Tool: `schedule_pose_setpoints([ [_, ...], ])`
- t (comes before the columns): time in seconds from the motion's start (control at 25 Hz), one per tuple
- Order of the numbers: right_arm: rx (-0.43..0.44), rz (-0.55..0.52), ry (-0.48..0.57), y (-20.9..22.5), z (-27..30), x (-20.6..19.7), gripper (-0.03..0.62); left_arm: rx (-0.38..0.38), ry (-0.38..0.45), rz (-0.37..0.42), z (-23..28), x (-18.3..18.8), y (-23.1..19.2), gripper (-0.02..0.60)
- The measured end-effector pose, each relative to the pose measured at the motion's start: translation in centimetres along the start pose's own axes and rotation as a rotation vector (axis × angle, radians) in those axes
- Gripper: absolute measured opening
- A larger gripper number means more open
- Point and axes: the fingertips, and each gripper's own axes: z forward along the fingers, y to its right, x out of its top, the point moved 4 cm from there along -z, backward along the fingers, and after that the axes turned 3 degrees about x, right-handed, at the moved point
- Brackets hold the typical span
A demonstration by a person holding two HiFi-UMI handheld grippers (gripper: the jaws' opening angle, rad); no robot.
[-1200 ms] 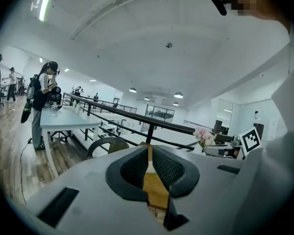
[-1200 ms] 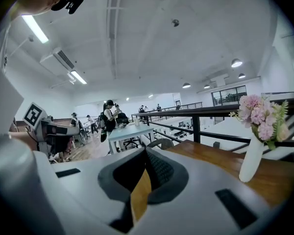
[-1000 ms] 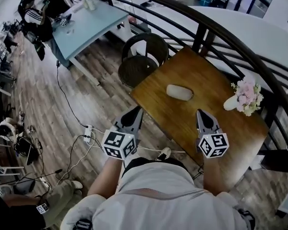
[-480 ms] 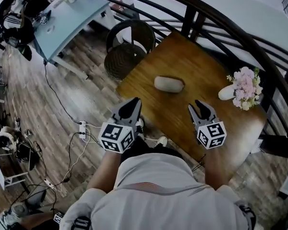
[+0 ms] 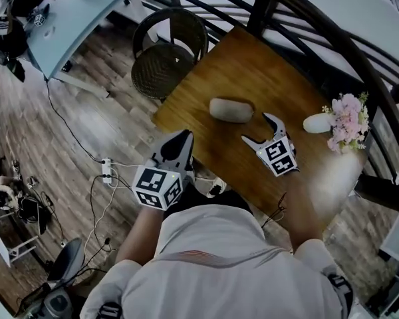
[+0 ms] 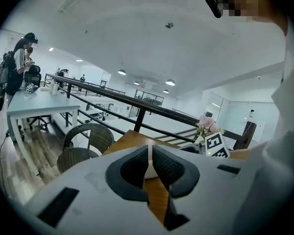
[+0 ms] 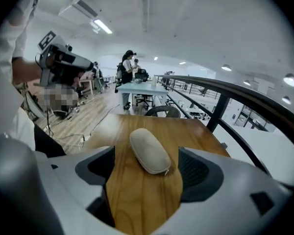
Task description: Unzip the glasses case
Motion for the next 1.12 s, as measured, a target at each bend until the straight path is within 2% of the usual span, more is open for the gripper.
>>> schedule_pose_setpoints([
  [0.2, 0.085, -0.168, -0.136, 0.8, 6.3, -2.1, 0.485, 0.015, -0.038, -0.016, 0.1, -1.4, -1.4, 0.035],
  [0.32, 0.128, -0.251, -0.19, 0.8, 8.0, -3.1, 0.51, 0.035, -0.053, -0.028, -1.0, -2.3, -1.1, 0.035],
  [0.52, 0.246, -0.3, -0.281, 2.6, 12.0, -4.1, 0.53, 0.057, -0.068, -0.04, -0.4, -2.8, -2.8, 0.035],
  [0.56, 0.275, -0.292, -0.297, 2.7, 12.7, -4.4, 0.527, 0.063, -0.07, -0.042, -0.1, -2.8, -3.3, 0.035],
  [0.6, 0.296, -0.279, -0.304, 2.7, 13.1, -4.6, 0.495, 0.068, -0.071, -0.045, 0.1, -2.8, -3.6, 0.035],
  [0.68, 0.301, -0.23, -0.287, 2.5, 12.9, -4.2, 0.471, 0.076, -0.071, -0.051, 0.0, -2.8, -3.9, 0.035],
  [0.92, 0.192, 0.035, -0.123, 0.2, 7.7, -1.5, 0.447, 0.063, -0.047, -0.053, -1.3, -2.1, -2.7, 0.035],
  [1.12, 0.128, 0.233, 0.031, -0.3, 4.5, 1.1, 0.437, 0.04, 0.0, -0.037, -0.5, -0.5, -2.8, 0.035],
])
